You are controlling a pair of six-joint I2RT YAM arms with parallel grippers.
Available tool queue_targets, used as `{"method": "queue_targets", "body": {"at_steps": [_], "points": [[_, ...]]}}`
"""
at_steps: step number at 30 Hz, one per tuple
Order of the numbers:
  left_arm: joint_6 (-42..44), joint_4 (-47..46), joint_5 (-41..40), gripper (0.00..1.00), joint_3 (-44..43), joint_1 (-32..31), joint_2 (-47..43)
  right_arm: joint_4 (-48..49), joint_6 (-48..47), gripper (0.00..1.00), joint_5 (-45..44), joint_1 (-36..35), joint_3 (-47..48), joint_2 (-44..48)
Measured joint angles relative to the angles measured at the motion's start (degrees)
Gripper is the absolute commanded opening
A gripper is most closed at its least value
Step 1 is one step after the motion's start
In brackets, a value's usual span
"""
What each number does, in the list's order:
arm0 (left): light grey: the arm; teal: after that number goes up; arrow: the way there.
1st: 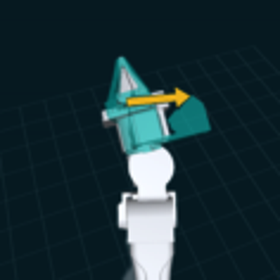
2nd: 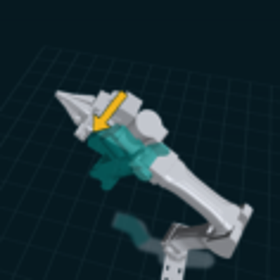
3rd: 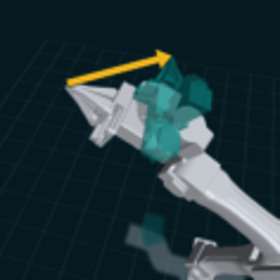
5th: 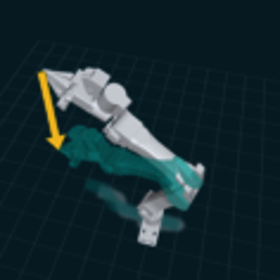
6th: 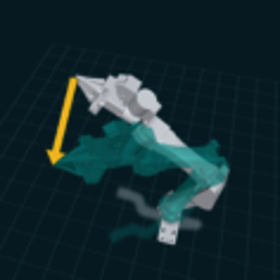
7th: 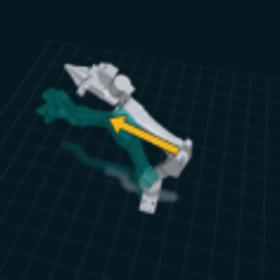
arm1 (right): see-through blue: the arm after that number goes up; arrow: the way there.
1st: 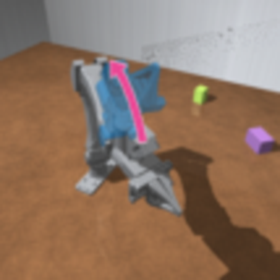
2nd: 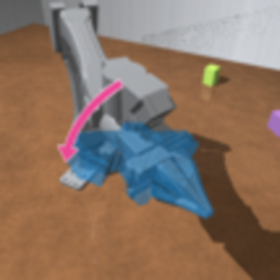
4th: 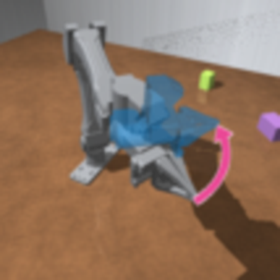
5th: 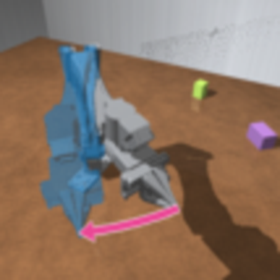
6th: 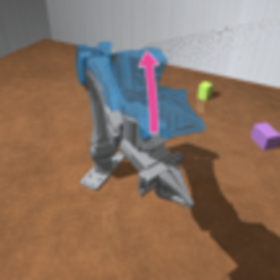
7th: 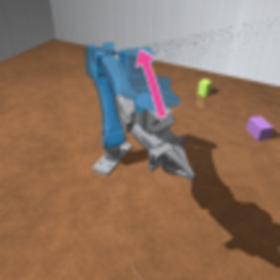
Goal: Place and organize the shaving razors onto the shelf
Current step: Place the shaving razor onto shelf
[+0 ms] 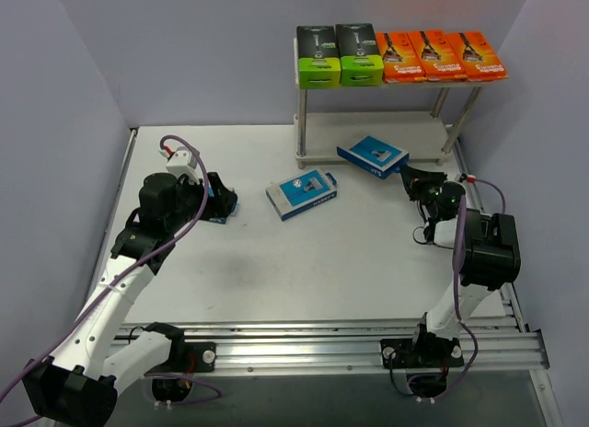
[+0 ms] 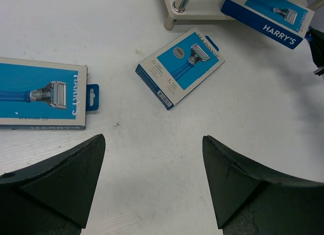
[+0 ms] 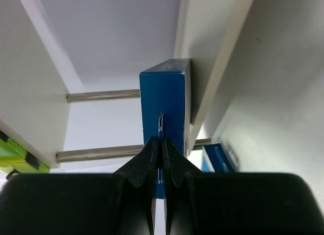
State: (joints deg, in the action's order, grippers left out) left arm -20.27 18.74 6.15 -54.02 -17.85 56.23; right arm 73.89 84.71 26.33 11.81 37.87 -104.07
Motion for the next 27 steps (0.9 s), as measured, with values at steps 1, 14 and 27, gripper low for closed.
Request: {"method": "queue_targets", "body": {"at_steps": [1, 14, 27], "points": [[0.0, 0.0, 0.1, 0.87, 0.0, 0.0, 0.0, 0.0, -0.5, 0.00, -0.3, 0.0, -0.9, 0.5], [0.0, 0.0, 0.3, 0.87, 0.2, 0.0, 0.0, 0.0, -4.4, 0.00, -10.1, -2.0, -5.1, 3.7], [0.0, 0.0, 0.5, 0.87, 0.2, 0.0, 0.0, 0.0, -3.7, 0.00, -24.6, -5.2, -5.0, 3.7]]}}
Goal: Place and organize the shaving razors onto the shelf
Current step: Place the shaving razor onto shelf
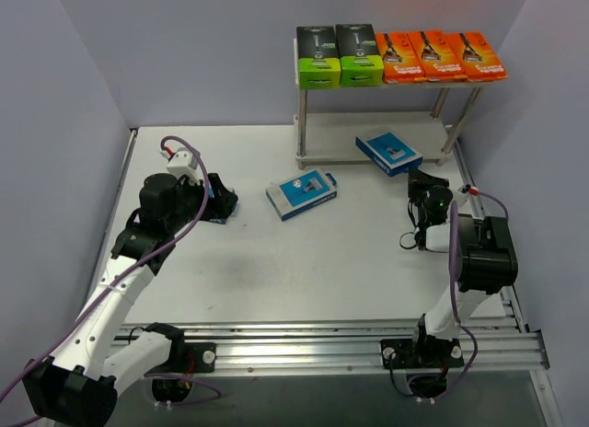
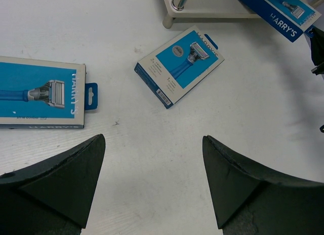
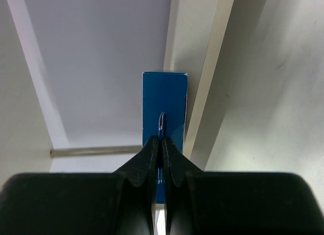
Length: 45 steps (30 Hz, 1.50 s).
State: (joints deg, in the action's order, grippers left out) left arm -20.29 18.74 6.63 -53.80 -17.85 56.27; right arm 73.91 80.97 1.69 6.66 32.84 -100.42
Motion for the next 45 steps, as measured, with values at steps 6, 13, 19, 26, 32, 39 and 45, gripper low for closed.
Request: {"method": "queue_targets", "body": {"at_steps": [6, 13, 19, 26, 32, 39, 45], "points": [[0.0, 0.0, 0.1, 0.87, 0.0, 0.0, 0.2, 0.0, 0.7, 0.00, -5.8, 0.0, 1.0, -2.0], [0.0, 0.0, 0.3, 0.87, 0.0, 0.0, 1.3, 0.0, 1.4, 0.00, -10.3, 0.0, 3.5, -5.0], [0.0, 0.0, 0.8, 0.87, 0.0, -0.1, 2.4, 0.0, 1.7, 0.00, -13.3, 0.1, 6.6, -7.4], [0.0, 0.0, 1.2, 0.87, 0.0, -0.7, 3.8, 0.1, 1.4, 0.00, -15.6, 0.4, 11.1, -9.2], [0.0, 0.4, 1.3, 0.87, 0.0, -1.7, 5.2, 0.1, 1.3, 0.00, -18.6, 0.7, 11.4, -9.7], [0.6, 1.1, 1.2, 0.87, 0.0, -3.1, 6.1, 0.1, 1.4, 0.00, -21.9, 1.3, 11.4, -10.4], [1.4, 1.7, 1.1, 0.87, -0.1, -3.5, 6.5, 0.3, 0.9, 0.00, -23.5, 1.5, 11.4, -11.5]]}}
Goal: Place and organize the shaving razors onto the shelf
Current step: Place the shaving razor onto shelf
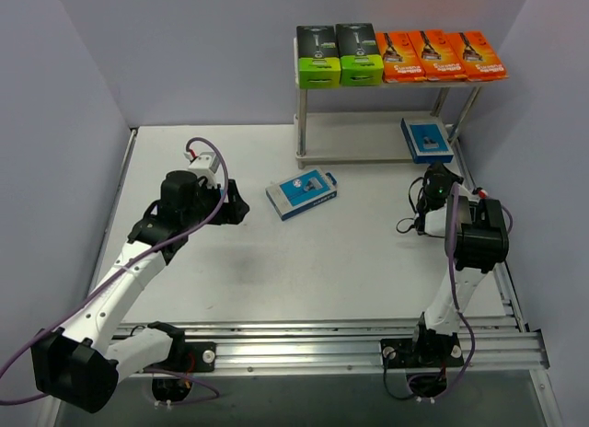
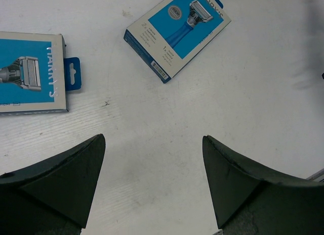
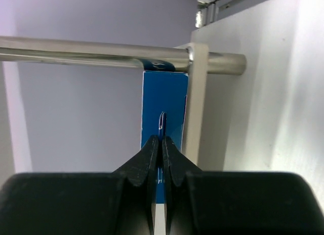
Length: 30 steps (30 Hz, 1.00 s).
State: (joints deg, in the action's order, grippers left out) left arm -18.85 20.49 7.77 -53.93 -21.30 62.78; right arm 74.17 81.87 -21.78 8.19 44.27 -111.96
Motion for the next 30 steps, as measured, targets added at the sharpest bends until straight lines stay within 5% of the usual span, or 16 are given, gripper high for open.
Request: {"method": "queue_targets", "body": {"at_steps": [30], "points": [[1.2, 1.2, -0.4, 0.87, -0.9, 0.0, 1.6, 0.7, 0.6, 0.11, 3.9, 0.9, 6.5, -8.6]]}}
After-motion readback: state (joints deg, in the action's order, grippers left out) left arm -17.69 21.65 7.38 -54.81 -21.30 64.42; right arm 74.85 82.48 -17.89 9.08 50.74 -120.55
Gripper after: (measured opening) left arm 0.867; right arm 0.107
